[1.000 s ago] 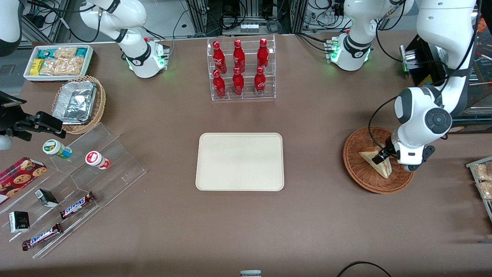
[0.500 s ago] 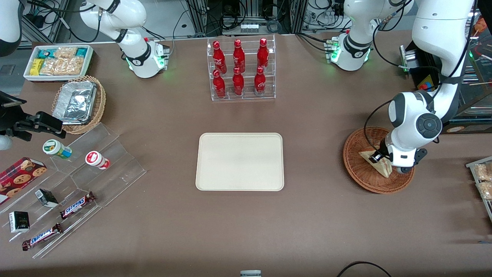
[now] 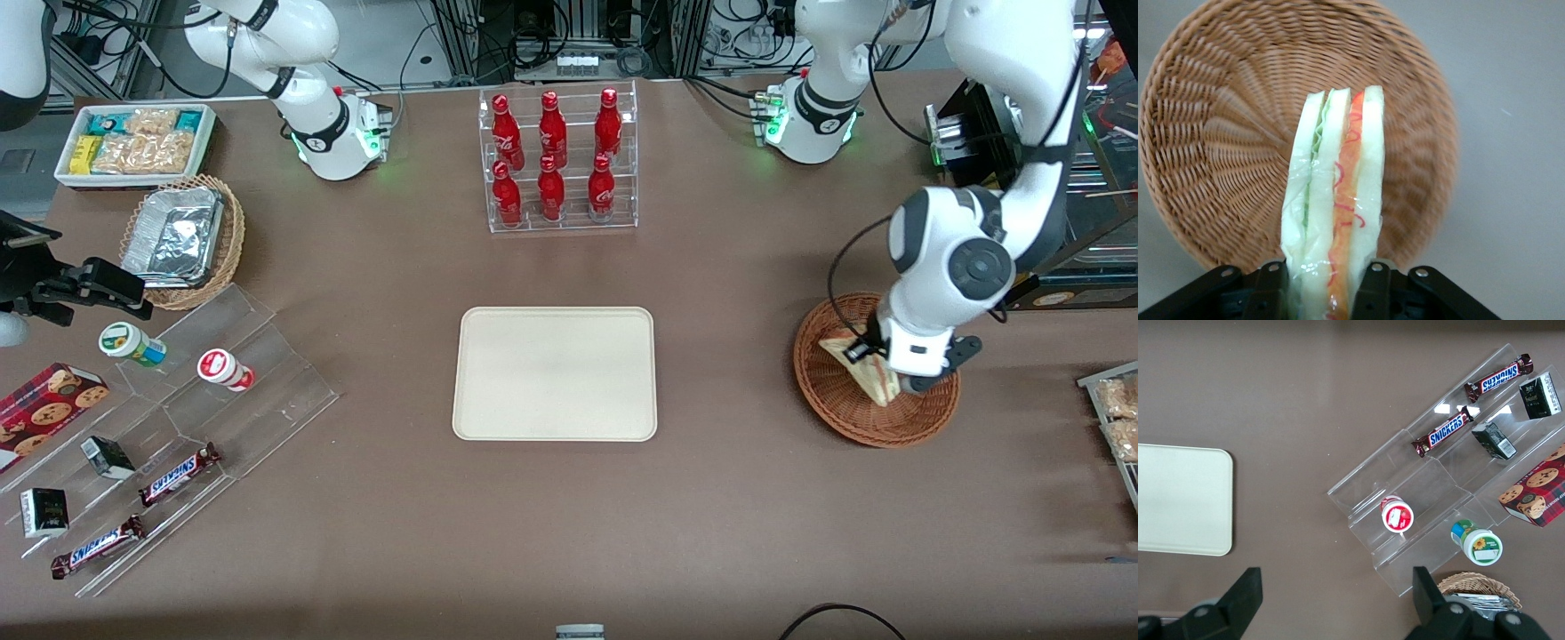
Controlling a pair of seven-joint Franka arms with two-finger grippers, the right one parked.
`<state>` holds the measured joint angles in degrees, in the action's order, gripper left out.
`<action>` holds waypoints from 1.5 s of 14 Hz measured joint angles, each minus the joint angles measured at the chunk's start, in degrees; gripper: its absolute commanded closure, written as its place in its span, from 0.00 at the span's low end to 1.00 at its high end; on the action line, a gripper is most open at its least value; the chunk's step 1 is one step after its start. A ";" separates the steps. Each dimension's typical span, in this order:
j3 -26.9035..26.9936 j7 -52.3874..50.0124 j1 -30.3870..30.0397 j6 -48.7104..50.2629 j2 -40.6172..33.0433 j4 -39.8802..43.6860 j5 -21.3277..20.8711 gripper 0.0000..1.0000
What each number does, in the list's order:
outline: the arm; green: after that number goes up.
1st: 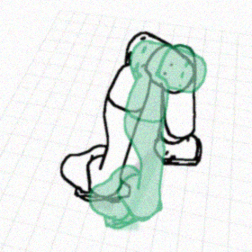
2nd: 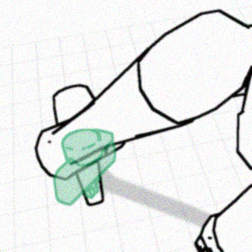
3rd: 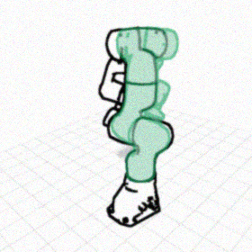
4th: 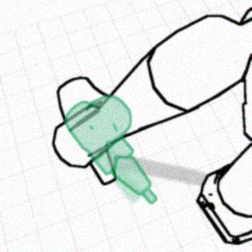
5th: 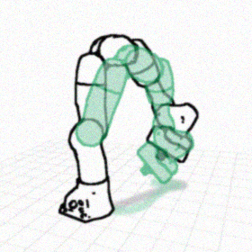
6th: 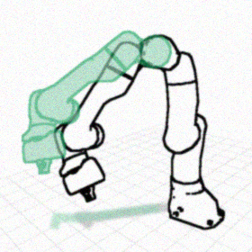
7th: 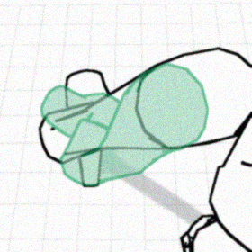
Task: Place sandwich from basket to tray
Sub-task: 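Lift the sandwich and carry it with the left gripper over the cream tray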
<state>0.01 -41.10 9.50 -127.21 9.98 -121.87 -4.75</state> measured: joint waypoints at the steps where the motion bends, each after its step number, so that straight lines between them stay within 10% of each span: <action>1: -0.14 -0.04 2.83 2.48 -0.39 1.65 -0.05 0.75; 12: -0.76 -1.41 28.09 1.78 17.23 21.09 0.37 0.80; 21: -0.24 -0.40 31.50 -5.49 24.37 23.71 2.45 0.80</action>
<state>-0.23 -41.50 41.00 -132.71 34.35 -98.16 -2.30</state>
